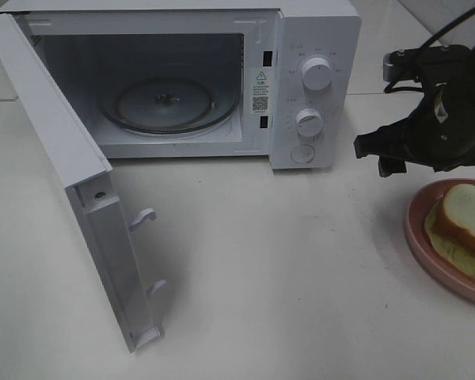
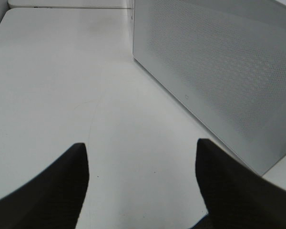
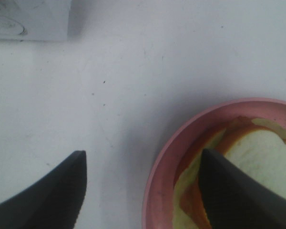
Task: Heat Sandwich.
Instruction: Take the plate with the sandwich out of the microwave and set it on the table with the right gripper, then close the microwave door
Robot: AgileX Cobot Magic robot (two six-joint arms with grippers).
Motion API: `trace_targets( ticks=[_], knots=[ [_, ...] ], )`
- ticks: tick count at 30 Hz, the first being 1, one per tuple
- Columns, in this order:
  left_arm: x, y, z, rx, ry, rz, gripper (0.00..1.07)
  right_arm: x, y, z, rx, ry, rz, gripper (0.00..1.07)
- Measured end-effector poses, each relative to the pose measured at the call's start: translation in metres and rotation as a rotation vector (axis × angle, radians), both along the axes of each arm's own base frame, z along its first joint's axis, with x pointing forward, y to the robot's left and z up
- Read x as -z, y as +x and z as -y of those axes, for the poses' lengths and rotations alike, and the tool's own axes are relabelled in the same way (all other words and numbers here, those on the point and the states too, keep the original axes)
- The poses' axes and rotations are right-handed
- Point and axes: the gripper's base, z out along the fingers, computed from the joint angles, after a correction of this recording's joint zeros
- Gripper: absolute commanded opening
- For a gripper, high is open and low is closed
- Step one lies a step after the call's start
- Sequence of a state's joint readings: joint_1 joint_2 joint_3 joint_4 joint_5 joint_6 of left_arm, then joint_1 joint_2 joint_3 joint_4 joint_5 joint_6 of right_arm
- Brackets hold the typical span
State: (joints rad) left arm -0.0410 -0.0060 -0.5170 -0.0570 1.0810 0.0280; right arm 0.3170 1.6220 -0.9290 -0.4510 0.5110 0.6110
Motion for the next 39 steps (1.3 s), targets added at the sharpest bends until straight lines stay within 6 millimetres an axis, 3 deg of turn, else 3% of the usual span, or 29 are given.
trace_targets(
  ticks=[10, 17, 24, 33, 34, 38, 39],
  knots=[
    [0.000, 0.000, 0.000, 0.000, 0.000, 0.000, 0.62, -0.040, 0.004, -0.012, -0.074, 0.042, -0.177, 0.67],
    [0.000, 0.000, 0.000, 0.000, 0.000, 0.000, 0.62, -0.082, 0.002, -0.009, -0.108, 0.059, -0.249, 0.67],
    [0.000, 0.000, 0.000, 0.000, 0.000, 0.000, 0.62, -0.092, -0.006, 0.000, -0.138, 0.160, -0.376, 0.66],
    [0.000, 0.000, 0.000, 0.000, 0.000, 0.000, 0.62, -0.137, -0.037, 0.005, -0.175, 0.212, -0.246, 0.65],
    [0.000, 0.000, 0.000, 0.000, 0.000, 0.000, 0.62, -0.151, -0.049, 0.008, -0.182, 0.219, -0.195, 0.65],
    [0.000, 0.000, 0.000, 0.000, 0.000, 0.000, 0.62, -0.161, -0.070, 0.013, -0.187, 0.225, -0.152, 0.65],
    [0.000, 0.000, 0.000, 0.000, 0.000, 0.000, 0.62, -0.163, -0.084, 0.016, -0.189, 0.227, -0.135, 0.65]
  ],
)
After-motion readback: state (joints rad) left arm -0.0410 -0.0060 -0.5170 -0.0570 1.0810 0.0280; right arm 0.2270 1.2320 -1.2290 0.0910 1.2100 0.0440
